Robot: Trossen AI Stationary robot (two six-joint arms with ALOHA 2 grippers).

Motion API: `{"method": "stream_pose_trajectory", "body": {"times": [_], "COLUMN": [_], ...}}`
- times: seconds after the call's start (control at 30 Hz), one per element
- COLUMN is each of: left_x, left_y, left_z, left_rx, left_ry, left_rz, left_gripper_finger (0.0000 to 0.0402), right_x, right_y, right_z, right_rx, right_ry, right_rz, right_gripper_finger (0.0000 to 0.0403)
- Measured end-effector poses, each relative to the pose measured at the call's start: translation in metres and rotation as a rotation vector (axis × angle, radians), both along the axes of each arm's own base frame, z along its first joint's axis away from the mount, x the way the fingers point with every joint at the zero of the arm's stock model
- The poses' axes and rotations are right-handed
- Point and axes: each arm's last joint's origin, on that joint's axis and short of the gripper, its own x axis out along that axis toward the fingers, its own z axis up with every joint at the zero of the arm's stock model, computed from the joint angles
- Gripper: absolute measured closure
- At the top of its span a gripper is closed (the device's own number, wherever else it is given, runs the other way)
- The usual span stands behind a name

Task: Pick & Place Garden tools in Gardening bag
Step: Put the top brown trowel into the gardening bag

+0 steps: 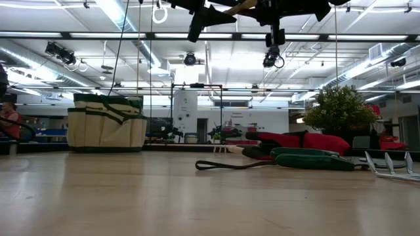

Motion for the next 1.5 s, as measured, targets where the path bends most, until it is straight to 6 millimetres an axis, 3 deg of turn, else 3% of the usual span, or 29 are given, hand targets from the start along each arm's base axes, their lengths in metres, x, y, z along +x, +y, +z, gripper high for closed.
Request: {"method": "stream_pose_trajectory", "body": {"times": [0.63,1.1,1.23,1.5], "left_x": [-0.0001,-0.0002,0.0,0.0003], "left_y": [0.0,0.0001,0.0,-0.0006], "left_z": [-0.0009,-0.0011,-0.0012,-0.0011], "left_rx": [0.01,0.005,-0.005,-0.006], "left_ry": [0.014,0.014,0.01,0.007], "left_rz": [0.006,0.007,0.007,0.004], "left_gripper_finger": [0.0311,0.032,0.0319,0.0319], "right_x": [-0.0001,-0.0001,-0.0002,-0.0009], "right_y": [0.0001,-0.0001,-0.0006,-0.0028], "right_z": [-0.0004,-0.0003,0.0,-0.0001], "right_rx": [-0.001,-0.002,0.013,0.015], "right_ry": [0.003,0.002,0.004,0.005], "right_rz": [0.001,0.001,-0.004,-0.014], "right_gripper_finger": [0.0333,0.0331,0.031,0.0225]}}
